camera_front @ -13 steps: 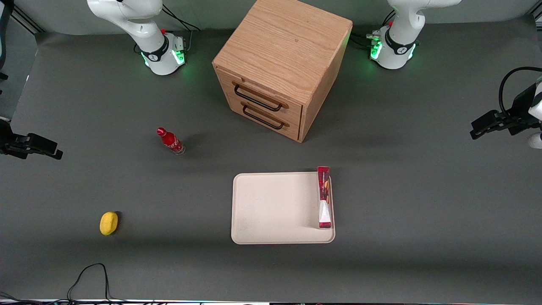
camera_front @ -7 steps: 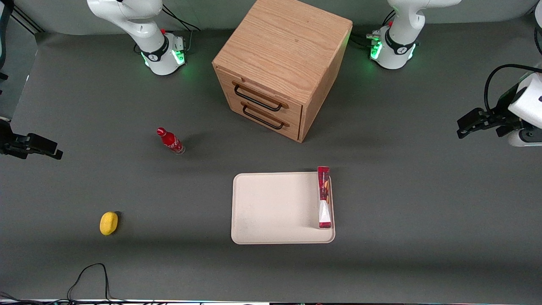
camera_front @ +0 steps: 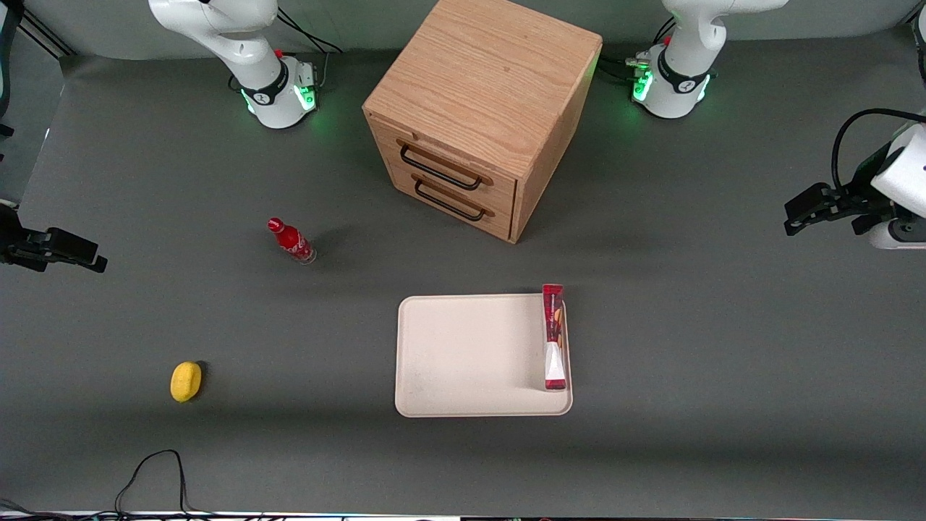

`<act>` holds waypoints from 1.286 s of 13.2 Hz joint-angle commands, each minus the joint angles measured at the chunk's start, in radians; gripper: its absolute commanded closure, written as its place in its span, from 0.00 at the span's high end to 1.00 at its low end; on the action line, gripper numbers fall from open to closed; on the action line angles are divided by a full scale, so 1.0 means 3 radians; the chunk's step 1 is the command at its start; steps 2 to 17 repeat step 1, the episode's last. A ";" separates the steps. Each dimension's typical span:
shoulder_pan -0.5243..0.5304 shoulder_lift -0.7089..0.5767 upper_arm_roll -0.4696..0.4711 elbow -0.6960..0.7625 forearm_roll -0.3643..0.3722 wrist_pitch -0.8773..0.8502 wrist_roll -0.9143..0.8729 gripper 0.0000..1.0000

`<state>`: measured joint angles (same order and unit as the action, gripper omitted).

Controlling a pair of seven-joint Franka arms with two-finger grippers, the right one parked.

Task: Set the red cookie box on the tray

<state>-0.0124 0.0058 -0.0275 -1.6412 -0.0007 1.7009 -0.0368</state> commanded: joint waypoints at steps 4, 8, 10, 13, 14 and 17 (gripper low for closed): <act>-0.0010 0.0016 0.0020 0.0045 -0.0039 -0.0050 0.0072 1.00; -0.0010 0.0016 0.0020 0.0045 -0.0039 -0.0050 0.0072 1.00; -0.0010 0.0016 0.0020 0.0045 -0.0039 -0.0050 0.0072 1.00; -0.0010 0.0016 0.0020 0.0045 -0.0039 -0.0050 0.0072 1.00; -0.0010 0.0016 0.0020 0.0045 -0.0039 -0.0050 0.0072 1.00; -0.0010 0.0016 0.0020 0.0045 -0.0039 -0.0050 0.0072 1.00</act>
